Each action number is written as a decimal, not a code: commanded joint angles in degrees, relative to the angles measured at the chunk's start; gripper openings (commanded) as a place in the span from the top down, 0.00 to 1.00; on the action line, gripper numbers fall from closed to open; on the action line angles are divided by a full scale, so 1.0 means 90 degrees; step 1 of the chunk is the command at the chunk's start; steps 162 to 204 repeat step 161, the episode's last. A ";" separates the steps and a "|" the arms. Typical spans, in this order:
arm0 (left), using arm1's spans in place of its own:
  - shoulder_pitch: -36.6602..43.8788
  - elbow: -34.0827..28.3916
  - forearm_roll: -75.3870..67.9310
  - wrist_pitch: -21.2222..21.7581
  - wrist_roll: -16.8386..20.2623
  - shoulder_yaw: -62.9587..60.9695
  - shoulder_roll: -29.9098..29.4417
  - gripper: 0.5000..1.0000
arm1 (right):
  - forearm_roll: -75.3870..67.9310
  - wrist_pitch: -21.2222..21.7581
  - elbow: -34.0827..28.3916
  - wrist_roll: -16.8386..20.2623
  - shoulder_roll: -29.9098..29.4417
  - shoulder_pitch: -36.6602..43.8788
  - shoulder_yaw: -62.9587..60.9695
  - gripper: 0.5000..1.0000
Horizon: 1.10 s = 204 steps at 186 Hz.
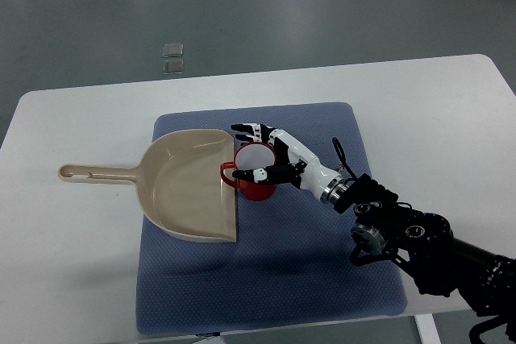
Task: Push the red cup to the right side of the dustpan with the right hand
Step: 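Keep pushing the red mug until it touches the dustpan's edge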
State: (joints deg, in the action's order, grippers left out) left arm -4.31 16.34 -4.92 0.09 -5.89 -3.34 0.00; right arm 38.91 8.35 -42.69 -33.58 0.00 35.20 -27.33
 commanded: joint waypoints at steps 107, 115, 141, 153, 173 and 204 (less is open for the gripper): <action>0.0000 0.0069 0.0000 -0.0001 -0.0010 -0.0010 0.0000 0.00 | -0.3980 0.0313 0.0017 0.2266 0.0918 0.0864 -0.1446 0.13; 0.0000 0.0070 0.0000 -0.0001 -0.0010 -0.0010 0.0000 0.00 | -0.4342 0.0517 0.0056 0.2286 0.1132 0.0903 -0.1416 0.13; 0.0000 0.0079 0.0000 -0.0010 -0.0010 -0.0019 0.0000 0.00 | -0.4636 0.1630 0.0485 0.2257 0.1533 0.0845 -0.1534 0.13; 0.0000 0.0079 0.0000 -0.0010 -0.0010 -0.0019 0.0000 0.00 | -0.4626 0.2158 0.0759 0.2247 0.1592 0.0835 -0.1524 0.13; 0.0000 0.0079 0.0000 -0.0010 -0.0010 -0.0019 0.0000 0.00 | -0.4636 0.2324 0.0837 0.2179 0.1592 0.0796 -0.1524 0.13; 0.0000 0.0079 0.0000 -0.0010 -0.0010 -0.0019 0.0000 0.00 | -0.4636 0.2324 0.0837 0.2179 0.1592 0.0796 -0.1524 0.13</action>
